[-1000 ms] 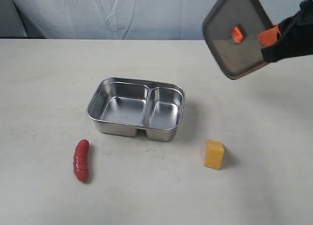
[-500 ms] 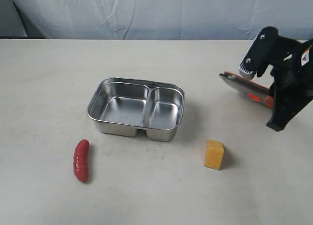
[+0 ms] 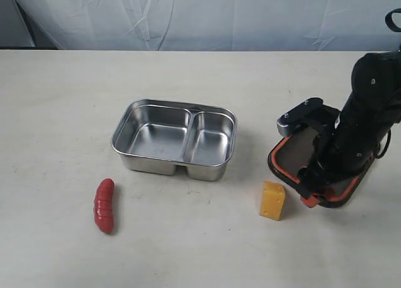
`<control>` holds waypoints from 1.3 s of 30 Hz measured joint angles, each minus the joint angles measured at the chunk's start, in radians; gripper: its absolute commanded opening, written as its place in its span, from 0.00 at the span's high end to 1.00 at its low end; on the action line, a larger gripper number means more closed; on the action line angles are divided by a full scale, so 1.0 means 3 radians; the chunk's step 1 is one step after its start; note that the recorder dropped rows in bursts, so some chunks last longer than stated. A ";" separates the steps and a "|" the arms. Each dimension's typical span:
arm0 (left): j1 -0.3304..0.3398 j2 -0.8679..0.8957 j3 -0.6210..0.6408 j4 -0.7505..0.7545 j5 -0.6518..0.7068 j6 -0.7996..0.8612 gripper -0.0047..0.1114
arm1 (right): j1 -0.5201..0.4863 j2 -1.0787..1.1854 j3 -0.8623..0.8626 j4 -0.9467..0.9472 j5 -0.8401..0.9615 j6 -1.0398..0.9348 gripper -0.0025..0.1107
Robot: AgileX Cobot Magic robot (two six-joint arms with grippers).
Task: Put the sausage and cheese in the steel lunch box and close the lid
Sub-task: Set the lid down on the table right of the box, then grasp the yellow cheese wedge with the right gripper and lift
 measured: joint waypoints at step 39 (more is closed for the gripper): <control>0.0000 0.0000 0.0000 0.0000 0.0000 0.0000 0.96 | 0.1021 0.0353 -0.0325 -0.0133 0.0141 -0.0143 0.96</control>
